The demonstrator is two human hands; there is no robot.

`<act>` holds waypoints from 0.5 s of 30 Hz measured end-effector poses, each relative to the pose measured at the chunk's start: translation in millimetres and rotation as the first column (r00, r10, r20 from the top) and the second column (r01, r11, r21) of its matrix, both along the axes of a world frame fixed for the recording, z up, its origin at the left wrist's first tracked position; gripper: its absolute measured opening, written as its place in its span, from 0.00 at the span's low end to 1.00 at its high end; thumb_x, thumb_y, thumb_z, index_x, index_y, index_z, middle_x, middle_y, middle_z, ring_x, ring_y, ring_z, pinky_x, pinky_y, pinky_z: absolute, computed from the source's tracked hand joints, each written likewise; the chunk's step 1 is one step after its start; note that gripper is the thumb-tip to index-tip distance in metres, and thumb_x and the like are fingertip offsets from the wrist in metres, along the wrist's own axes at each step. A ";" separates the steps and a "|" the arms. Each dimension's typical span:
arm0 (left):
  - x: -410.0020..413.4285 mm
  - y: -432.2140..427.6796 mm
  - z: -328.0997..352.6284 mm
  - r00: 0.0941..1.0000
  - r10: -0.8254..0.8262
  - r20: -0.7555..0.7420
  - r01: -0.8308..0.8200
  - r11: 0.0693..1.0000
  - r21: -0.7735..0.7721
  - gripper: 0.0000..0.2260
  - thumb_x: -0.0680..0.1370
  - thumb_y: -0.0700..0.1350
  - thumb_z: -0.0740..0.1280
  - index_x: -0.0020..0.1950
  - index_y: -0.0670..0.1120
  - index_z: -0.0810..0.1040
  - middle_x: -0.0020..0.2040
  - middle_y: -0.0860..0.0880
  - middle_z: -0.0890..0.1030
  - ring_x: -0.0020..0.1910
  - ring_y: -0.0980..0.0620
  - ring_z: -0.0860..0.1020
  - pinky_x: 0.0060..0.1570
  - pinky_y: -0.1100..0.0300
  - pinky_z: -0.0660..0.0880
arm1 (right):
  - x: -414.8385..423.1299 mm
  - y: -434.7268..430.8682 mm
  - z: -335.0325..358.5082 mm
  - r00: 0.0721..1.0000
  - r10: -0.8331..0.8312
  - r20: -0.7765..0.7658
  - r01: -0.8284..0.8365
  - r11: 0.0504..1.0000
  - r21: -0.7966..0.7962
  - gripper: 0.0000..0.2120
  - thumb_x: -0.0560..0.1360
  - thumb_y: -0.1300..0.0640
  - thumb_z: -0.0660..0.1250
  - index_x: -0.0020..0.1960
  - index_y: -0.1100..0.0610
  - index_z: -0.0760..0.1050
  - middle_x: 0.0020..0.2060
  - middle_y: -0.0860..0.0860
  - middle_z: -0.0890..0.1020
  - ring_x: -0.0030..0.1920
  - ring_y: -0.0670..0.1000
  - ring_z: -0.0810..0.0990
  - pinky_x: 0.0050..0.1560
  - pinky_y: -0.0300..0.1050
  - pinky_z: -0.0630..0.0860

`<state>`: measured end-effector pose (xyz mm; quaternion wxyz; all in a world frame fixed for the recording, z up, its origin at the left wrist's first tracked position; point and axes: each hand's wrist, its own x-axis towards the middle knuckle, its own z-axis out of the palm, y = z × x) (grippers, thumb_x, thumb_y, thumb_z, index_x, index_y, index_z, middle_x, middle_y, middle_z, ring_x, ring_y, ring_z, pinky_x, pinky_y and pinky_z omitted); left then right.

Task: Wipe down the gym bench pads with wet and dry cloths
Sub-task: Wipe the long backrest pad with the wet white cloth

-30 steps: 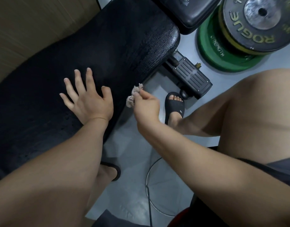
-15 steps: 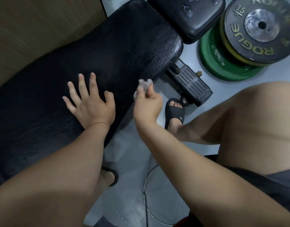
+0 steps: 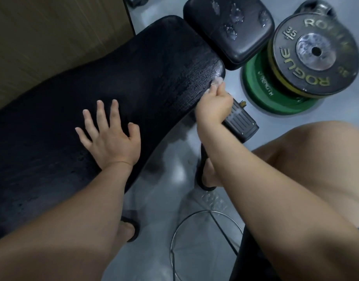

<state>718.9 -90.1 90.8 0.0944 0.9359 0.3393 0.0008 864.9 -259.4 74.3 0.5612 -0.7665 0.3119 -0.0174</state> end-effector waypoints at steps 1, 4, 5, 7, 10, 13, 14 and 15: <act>0.3 0.1 0.0 1.000 0.002 -0.002 -0.002 1.000 0.000 0.30 0.79 0.59 0.54 0.81 0.59 0.55 0.83 0.53 0.51 0.82 0.44 0.45 0.78 0.37 0.42 | 12.8 -4.5 2.0 1.000 -0.001 -0.005 0.001 1.000 -0.022 0.15 0.84 0.54 0.58 0.64 0.53 0.81 0.55 0.52 0.82 0.46 0.47 0.77 0.53 0.41 0.73; 0.5 0.4 0.3 1.000 0.006 -0.009 -0.006 1.000 0.005 0.30 0.79 0.59 0.54 0.81 0.60 0.54 0.83 0.53 0.51 0.82 0.44 0.45 0.78 0.36 0.43 | 38.9 -15.0 12.0 1.000 -0.001 -0.009 0.001 1.000 -0.010 0.15 0.85 0.55 0.57 0.63 0.49 0.81 0.51 0.44 0.82 0.49 0.45 0.79 0.52 0.40 0.74; 0.3 0.0 0.6 1.000 0.005 -0.009 -0.005 1.000 0.001 0.30 0.79 0.59 0.54 0.81 0.60 0.54 0.83 0.53 0.51 0.82 0.44 0.44 0.77 0.36 0.43 | 42.5 -17.2 10.8 1.000 -0.006 0.021 0.005 0.999 0.032 0.16 0.85 0.55 0.57 0.65 0.49 0.80 0.54 0.42 0.82 0.53 0.43 0.79 0.57 0.37 0.74; 0.8 -0.4 1.1 1.000 0.006 -0.004 -0.006 1.000 -0.004 0.30 0.79 0.59 0.55 0.81 0.59 0.55 0.83 0.53 0.51 0.82 0.44 0.44 0.77 0.36 0.43 | 40.6 -16.8 10.4 0.998 -0.005 0.056 0.000 0.997 0.083 0.17 0.85 0.56 0.56 0.69 0.50 0.78 0.63 0.42 0.81 0.58 0.39 0.75 0.63 0.34 0.69; 0.6 0.0 1.3 1.000 0.004 -0.005 -0.004 1.000 -0.002 0.30 0.79 0.59 0.55 0.81 0.59 0.55 0.83 0.53 0.51 0.82 0.44 0.44 0.77 0.35 0.44 | 36.8 -18.1 3.8 0.996 0.061 0.061 -0.059 0.998 -0.026 0.17 0.84 0.51 0.55 0.66 0.45 0.78 0.58 0.45 0.81 0.56 0.45 0.78 0.61 0.41 0.72; 0.2 0.7 0.8 1.000 0.004 -0.015 -0.004 1.000 0.010 0.30 0.79 0.59 0.54 0.81 0.59 0.54 0.83 0.52 0.51 0.82 0.44 0.44 0.77 0.35 0.44 | 60.3 -23.2 11.7 0.986 0.162 0.043 -0.156 0.981 -0.118 0.14 0.83 0.51 0.57 0.60 0.48 0.80 0.53 0.47 0.82 0.54 0.49 0.80 0.56 0.45 0.75; 0.7 1.0 0.2 1.000 0.004 -0.015 -0.004 1.000 0.008 0.30 0.79 0.59 0.54 0.81 0.59 0.54 0.83 0.52 0.51 0.82 0.44 0.44 0.77 0.35 0.44 | 69.3 -24.6 14.1 0.977 0.210 0.021 -0.205 0.967 -0.153 0.14 0.83 0.52 0.57 0.60 0.49 0.80 0.53 0.47 0.82 0.53 0.49 0.80 0.51 0.43 0.74; 1.1 1.2 -0.1 1.000 0.003 -0.012 -0.003 1.000 0.008 0.30 0.79 0.59 0.55 0.81 0.59 0.54 0.83 0.52 0.51 0.82 0.44 0.44 0.77 0.35 0.44 | 75.3 -26.4 15.8 0.965 0.261 -0.004 -0.257 0.947 -0.194 0.14 0.84 0.51 0.57 0.60 0.49 0.80 0.52 0.47 0.83 0.51 0.49 0.80 0.45 0.42 0.72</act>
